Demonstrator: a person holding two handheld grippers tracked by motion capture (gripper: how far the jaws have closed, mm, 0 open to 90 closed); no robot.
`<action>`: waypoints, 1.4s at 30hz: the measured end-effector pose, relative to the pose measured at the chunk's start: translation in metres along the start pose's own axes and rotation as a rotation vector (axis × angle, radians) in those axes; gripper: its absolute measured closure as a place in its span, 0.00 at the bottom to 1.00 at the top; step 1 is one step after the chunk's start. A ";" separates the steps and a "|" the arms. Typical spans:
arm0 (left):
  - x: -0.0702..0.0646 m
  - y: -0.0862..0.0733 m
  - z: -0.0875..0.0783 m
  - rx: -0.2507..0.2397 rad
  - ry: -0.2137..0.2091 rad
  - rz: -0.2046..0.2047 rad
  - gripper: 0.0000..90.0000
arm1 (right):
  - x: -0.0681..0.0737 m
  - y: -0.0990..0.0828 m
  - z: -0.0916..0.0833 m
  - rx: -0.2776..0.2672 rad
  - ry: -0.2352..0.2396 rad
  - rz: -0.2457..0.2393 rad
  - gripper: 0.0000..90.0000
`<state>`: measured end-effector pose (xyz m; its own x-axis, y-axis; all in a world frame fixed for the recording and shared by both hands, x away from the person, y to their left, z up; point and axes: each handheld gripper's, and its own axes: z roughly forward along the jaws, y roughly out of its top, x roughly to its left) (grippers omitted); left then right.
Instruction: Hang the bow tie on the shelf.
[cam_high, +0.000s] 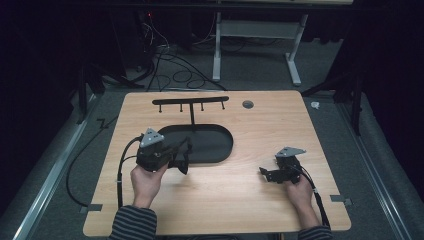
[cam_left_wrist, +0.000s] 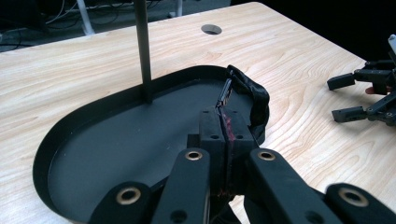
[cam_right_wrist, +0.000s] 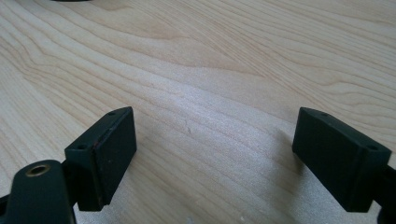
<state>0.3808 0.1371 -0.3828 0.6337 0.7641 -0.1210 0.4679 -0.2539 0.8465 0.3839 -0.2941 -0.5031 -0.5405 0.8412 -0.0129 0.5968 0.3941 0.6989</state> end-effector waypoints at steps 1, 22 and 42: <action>0.000 0.001 0.001 -0.002 -0.002 0.001 0.99 | 0.000 0.000 0.000 0.000 0.000 0.000 0.16; 0.011 0.038 0.017 -0.027 0.005 0.015 0.99 | 0.000 0.000 0.000 -0.001 0.000 -0.003 0.16; 0.032 0.066 0.027 -0.079 0.089 0.000 0.99 | 0.000 0.000 0.000 -0.001 0.000 0.001 0.16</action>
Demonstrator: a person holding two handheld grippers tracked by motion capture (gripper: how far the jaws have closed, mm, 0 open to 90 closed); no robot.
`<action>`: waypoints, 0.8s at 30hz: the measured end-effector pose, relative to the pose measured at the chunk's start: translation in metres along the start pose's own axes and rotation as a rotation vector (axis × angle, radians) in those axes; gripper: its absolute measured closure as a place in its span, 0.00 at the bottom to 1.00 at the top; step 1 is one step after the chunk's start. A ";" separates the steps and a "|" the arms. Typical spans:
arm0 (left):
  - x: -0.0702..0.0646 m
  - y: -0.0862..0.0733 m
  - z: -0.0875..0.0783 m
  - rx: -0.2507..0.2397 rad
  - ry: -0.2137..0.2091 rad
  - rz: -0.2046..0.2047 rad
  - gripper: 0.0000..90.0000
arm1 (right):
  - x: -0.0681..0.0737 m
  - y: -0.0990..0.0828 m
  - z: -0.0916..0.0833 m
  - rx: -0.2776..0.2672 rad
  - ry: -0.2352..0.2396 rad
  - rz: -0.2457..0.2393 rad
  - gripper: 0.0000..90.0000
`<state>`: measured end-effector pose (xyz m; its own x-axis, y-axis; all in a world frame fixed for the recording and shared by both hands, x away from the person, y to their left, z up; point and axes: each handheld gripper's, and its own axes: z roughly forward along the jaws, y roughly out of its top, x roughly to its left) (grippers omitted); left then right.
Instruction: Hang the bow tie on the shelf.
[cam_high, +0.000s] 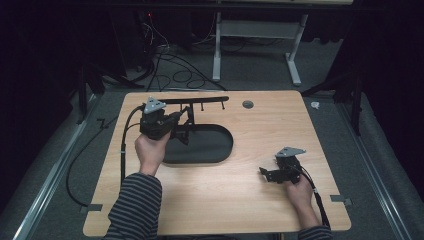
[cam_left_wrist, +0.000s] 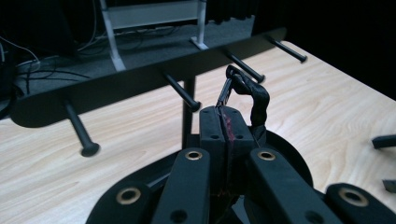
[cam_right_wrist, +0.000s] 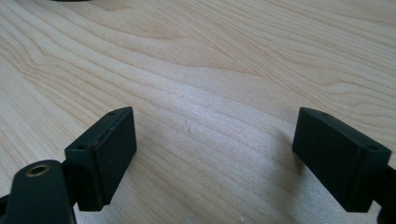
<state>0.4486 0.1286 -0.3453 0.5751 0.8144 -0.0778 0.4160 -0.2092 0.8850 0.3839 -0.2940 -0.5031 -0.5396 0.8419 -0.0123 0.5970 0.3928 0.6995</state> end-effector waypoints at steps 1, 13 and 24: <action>0.001 0.001 0.000 -0.004 0.004 0.000 0.99 | 0.000 0.000 0.000 -0.002 0.000 0.001 0.16; 0.011 0.005 0.012 0.006 0.075 -0.007 0.99 | 0.000 0.000 0.000 0.000 0.000 -0.004 0.16; 0.015 0.003 0.022 0.020 0.129 -0.005 0.98 | 0.000 0.000 0.000 -0.001 0.000 -0.001 0.16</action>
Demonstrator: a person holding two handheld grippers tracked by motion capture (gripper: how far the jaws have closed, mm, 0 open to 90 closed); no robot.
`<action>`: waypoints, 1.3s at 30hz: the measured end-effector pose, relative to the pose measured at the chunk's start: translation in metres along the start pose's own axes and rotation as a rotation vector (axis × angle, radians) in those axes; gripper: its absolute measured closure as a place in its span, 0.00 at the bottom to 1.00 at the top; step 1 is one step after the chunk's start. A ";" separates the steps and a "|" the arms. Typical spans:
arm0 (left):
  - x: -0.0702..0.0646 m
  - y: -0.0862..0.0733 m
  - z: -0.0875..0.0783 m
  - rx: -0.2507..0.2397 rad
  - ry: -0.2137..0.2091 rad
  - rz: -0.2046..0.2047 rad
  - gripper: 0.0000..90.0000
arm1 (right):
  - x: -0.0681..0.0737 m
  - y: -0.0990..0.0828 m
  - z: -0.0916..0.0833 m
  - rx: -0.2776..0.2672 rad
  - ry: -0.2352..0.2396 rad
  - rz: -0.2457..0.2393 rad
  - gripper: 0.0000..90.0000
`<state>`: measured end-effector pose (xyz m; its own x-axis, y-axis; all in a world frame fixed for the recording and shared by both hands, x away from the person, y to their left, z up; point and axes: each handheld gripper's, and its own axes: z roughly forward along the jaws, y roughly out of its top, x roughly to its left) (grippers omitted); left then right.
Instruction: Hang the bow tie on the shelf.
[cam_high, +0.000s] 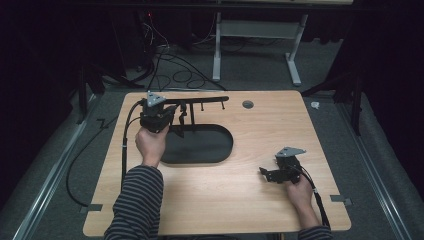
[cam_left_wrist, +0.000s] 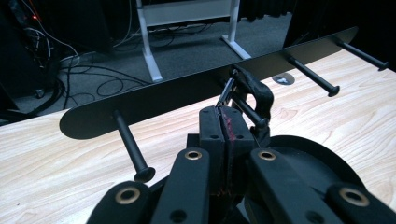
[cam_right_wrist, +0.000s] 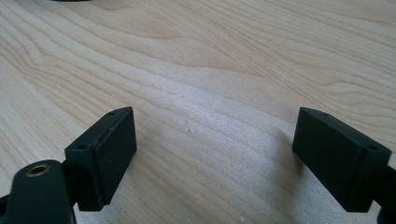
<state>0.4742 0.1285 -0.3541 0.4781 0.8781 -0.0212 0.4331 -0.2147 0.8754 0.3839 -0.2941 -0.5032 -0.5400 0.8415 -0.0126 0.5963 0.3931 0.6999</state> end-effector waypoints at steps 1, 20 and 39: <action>0.000 0.000 0.000 0.000 0.000 0.000 0.98 | 0.000 0.000 0.000 -0.001 0.000 -0.003 0.16; -0.004 -0.002 0.000 0.019 -0.009 0.037 0.92 | 0.000 0.000 0.000 -0.001 0.001 -0.003 0.16; -0.003 -0.014 -0.020 0.029 -0.055 0.022 0.75 | 0.000 0.000 0.000 0.002 0.000 -0.002 0.16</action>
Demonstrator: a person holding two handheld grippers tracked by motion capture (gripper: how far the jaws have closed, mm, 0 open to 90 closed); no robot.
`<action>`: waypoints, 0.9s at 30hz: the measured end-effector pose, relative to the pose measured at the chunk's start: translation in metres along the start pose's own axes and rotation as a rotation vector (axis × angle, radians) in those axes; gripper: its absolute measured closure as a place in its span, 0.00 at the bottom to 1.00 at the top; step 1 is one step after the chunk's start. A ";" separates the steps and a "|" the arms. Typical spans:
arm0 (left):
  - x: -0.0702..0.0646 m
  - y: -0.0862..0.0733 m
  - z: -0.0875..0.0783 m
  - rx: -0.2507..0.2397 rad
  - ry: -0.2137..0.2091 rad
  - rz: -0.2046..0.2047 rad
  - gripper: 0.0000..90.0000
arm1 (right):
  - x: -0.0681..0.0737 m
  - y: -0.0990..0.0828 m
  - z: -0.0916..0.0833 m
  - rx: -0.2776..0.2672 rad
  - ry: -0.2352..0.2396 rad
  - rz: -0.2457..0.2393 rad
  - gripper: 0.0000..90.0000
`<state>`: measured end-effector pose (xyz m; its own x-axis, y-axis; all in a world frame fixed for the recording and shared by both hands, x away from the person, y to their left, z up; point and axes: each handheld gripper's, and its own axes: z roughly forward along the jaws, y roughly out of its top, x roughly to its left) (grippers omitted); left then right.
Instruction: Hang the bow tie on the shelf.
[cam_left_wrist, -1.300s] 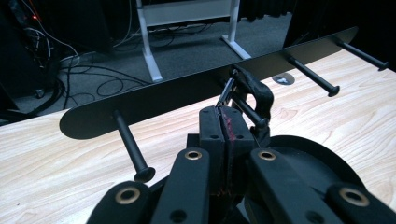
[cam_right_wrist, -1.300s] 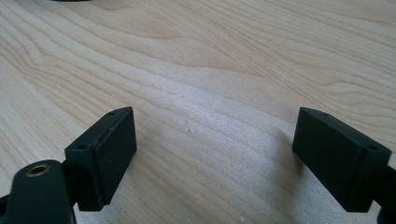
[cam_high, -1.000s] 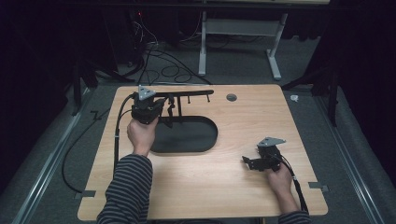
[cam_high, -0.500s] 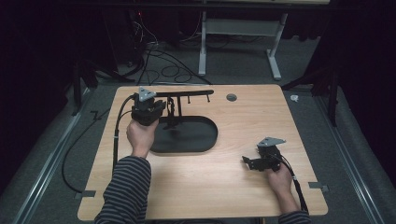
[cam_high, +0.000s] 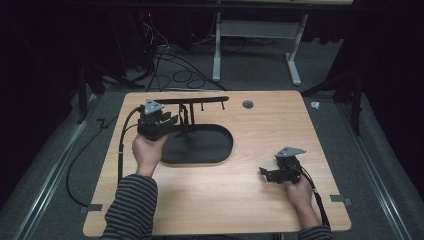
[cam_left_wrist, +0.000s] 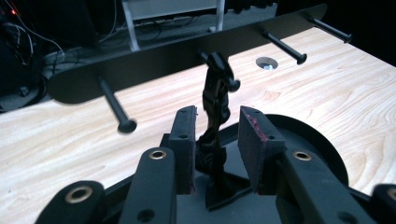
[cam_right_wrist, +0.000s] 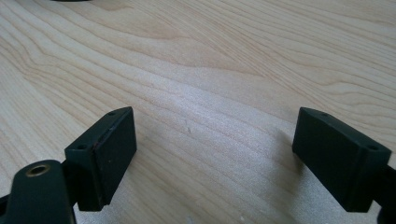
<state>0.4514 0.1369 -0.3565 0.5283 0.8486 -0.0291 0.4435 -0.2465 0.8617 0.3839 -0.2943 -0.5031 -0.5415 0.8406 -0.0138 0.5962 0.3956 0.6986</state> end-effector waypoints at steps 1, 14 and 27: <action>0.000 -0.001 -0.002 -0.003 0.000 0.002 0.74 | 0.000 0.000 0.000 0.000 0.000 0.000 0.16; 0.003 -0.006 -0.020 -0.015 -0.001 -0.011 0.69 | 0.000 0.000 0.000 -0.002 0.000 0.001 0.16; 0.006 -0.015 -0.033 -0.024 0.001 -0.029 0.65 | 0.000 0.000 0.000 -0.002 0.000 0.001 0.16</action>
<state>0.4236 0.1609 -0.3525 0.5144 0.8559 -0.0539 0.4417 -0.2105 0.8721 0.3839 -0.2942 -0.5032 -0.5408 0.8410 -0.0136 0.5955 0.3943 0.6999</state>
